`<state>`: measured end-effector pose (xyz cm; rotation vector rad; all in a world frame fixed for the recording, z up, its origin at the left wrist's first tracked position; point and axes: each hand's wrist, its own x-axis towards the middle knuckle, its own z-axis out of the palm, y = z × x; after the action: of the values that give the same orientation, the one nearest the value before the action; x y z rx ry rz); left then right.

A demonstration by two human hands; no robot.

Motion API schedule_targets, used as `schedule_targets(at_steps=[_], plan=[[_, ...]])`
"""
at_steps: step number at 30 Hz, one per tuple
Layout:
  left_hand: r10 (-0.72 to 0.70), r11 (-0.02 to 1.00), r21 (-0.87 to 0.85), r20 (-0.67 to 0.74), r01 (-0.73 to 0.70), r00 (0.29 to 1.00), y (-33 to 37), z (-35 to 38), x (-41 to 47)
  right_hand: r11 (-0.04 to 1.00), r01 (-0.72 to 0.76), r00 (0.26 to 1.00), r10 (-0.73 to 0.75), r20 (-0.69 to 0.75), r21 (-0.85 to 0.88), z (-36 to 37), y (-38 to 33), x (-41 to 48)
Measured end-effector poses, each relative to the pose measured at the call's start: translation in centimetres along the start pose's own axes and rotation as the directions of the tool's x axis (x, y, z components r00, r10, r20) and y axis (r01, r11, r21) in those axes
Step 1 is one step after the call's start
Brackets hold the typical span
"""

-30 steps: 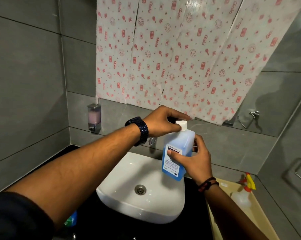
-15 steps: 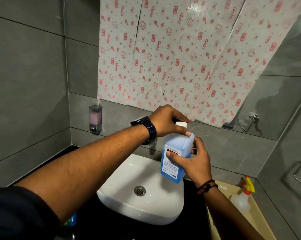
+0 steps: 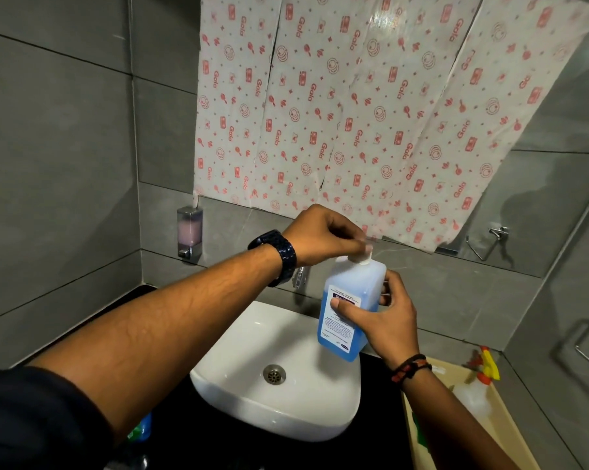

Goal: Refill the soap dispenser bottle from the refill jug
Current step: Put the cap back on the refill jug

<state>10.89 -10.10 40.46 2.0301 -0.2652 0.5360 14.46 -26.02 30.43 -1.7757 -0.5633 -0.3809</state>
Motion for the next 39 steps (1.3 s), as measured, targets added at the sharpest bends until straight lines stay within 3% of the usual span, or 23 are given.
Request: schedule_targets(at_steps=[6, 13, 22, 30, 39], plan=[[0.033, 0.998, 0.054, 0.085, -0.038, 0.996, 0.3, 0.8, 0.0, 0.999, 0.038, 0.999, -0.037, 0.026, -0.021, 0.3, -0.6, -0.3], [-0.041, 0.993, 0.107, -0.075, 0.049, 0.996, -1.1, -0.6, -0.5, 1.0, -0.007, 1.0, 0.007, -0.014, 0.007, -0.6, 0.0, 0.0], [0.034, 0.984, 0.18, -0.228, 0.008, 0.973, -0.3, 1.1, -0.3, 0.998, 0.017, 1.0, -0.018, -0.008, -0.053, -0.3, -0.8, -0.1], [0.114, 0.981, 0.172, -0.132, -0.09, 0.985, -0.4, 0.6, -0.9, 0.997, -0.008, 0.991, -0.003, 0.136, 0.076, -1.2, -1.4, 0.2], [0.047, 0.999, 0.012, -0.11, -0.046, 0.993, -0.9, -0.1, -0.8, 0.992, -0.017, 0.971, -0.015, 0.24, 0.128, -1.6, -2.4, 0.9]])
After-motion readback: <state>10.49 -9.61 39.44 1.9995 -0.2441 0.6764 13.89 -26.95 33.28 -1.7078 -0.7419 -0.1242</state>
